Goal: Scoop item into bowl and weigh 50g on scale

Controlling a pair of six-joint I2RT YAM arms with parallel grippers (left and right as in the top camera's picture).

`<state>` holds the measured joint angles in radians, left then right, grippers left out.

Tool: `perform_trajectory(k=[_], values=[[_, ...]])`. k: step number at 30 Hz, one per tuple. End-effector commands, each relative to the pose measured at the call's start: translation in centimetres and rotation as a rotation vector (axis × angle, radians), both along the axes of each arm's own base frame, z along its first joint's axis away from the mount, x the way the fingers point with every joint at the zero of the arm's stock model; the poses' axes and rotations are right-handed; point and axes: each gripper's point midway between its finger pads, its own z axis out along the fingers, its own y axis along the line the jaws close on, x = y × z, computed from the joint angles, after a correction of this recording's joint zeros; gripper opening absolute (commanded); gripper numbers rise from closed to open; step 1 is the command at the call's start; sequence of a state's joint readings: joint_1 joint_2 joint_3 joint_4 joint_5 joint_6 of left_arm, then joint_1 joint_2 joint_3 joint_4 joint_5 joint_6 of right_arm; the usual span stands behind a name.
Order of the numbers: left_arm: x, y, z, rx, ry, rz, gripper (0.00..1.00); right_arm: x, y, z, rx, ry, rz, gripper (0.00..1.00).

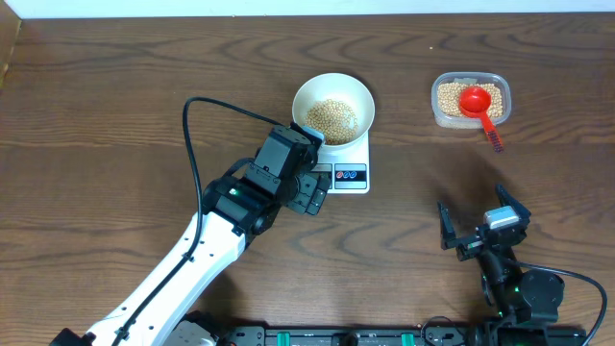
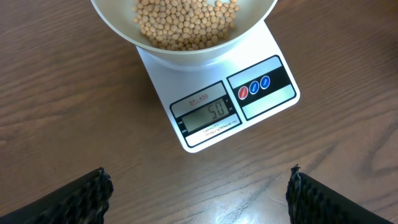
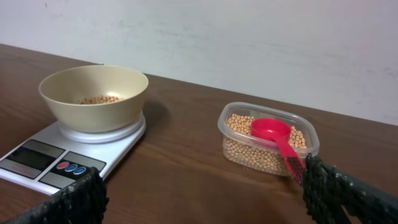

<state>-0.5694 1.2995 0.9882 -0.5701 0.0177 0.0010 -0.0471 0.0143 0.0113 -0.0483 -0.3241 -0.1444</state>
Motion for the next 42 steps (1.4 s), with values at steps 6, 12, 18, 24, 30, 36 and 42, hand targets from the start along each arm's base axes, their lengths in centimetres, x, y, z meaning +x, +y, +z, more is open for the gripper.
perform_trajectory(k=[6, 12, 18, 24, 30, 36, 42], values=[[0.8, 1.1, 1.6, 0.024, -0.084, 0.034, 0.92, 0.0, 0.1, -0.1, -0.018, -0.009, 0.001, 0.99], [1.4, 3.9, 4.9, 0.021, -0.194, 0.129, 0.92, 0.0, 0.1, -0.1, -0.018, -0.009, 0.001, 0.99], [2.2, 9.0, 7.8, -0.076, -0.266, 0.348, 0.92, 0.0, 0.1, -0.1, -0.018, -0.008, 0.0, 0.99], [1.8, 13.8, 9.9, -0.227, -0.433, 0.475, 0.92, 0.0, 0.1, -0.1, -0.018, -0.009, 0.001, 0.99], [1.0, 15.3, 8.7, -0.298, -0.561, 0.493, 0.92, 0.0, 0.1, -0.1, -0.018, -0.008, 0.0, 0.99], [-0.1, 15.8, 6.4, -0.308, -0.657, 0.485, 0.92, 0.0, 0.1, -0.1, -0.018, -0.008, 0.0, 0.99], [-1.9, 16.0, 5.5, -0.28, -0.769, 0.439, 0.92, 0.0, 0.1, -0.1, -0.018, -0.009, 0.001, 0.99]])
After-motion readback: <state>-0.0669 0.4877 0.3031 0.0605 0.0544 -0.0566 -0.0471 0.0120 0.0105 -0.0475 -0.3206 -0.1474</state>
